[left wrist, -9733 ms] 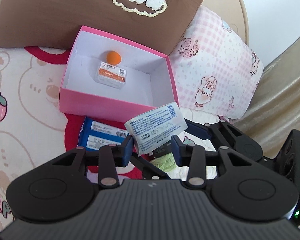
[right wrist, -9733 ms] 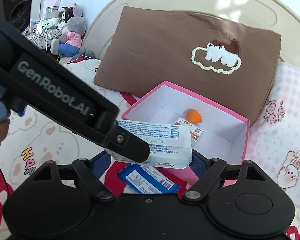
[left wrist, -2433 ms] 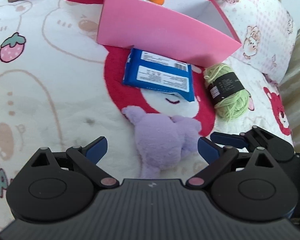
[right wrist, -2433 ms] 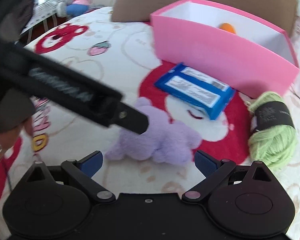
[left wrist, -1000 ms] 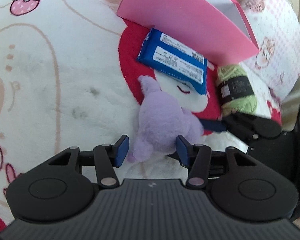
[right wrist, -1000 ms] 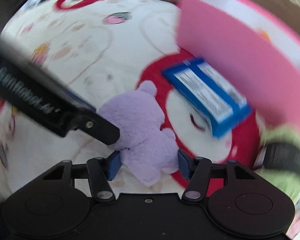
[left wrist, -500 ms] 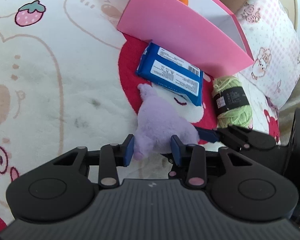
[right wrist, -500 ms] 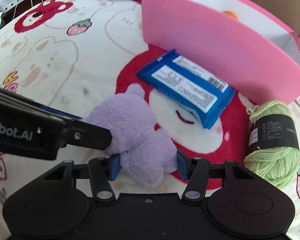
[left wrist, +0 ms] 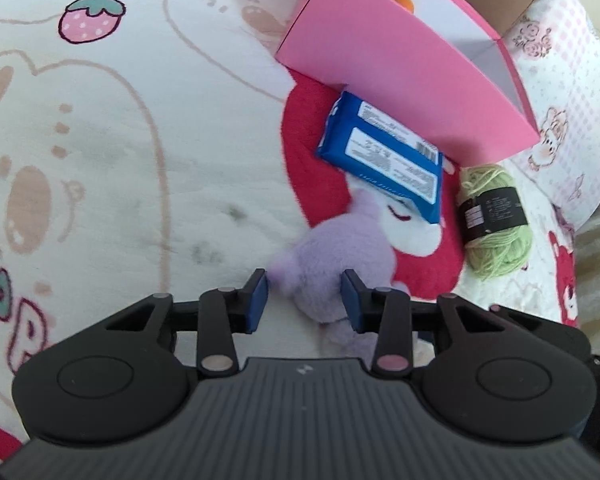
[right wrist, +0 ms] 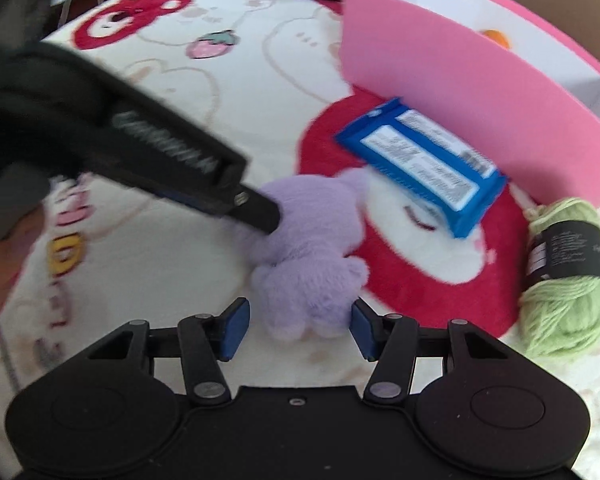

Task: Organize objects
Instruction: 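Close the left gripper on the purple plush toy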

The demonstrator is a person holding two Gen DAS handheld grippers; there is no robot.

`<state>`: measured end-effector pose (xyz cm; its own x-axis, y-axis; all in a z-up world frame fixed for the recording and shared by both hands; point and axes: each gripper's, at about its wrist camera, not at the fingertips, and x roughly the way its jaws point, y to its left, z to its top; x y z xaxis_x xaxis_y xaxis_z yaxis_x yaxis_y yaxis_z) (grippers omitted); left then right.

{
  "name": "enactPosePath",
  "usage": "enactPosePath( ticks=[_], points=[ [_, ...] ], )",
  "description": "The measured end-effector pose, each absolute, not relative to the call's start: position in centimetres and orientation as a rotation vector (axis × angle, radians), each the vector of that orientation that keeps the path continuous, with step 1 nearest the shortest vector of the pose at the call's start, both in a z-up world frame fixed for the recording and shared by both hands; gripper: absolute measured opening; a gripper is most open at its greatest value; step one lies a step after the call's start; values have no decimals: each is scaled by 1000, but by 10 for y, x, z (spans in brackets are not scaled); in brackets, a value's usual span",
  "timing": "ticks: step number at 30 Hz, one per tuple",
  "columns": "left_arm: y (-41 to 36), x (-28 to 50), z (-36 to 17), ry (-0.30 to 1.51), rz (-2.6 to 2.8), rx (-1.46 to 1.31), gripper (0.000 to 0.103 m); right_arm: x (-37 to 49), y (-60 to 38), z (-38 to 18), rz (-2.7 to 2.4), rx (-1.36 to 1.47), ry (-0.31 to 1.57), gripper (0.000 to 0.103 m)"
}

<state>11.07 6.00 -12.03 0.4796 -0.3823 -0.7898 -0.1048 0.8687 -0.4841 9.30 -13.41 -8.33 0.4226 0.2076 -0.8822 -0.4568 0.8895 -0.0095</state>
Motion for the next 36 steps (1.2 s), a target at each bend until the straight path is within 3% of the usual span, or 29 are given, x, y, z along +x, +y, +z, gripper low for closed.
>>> enactPosePath(
  ticks=[2,4,10,17,36],
  points=[
    [61,112,-121,1075,-180,-471,50,88,-135,-82,436,-283,1034,59],
    [64,112,-122,1077,-185,-492,50,87,-137,-82,433,-287,1019,59],
    [63,110,-122,1096,-239,-578,38,101,-152,-82,426,-176,1011,59],
    [60,104,-136,1082,-180,-662,35,101,-148,-94,431,-187,1011,52],
    [45,100,-137,1082,-230,-630,36,97,-149,-100,386,-146,981,51]
  ],
)
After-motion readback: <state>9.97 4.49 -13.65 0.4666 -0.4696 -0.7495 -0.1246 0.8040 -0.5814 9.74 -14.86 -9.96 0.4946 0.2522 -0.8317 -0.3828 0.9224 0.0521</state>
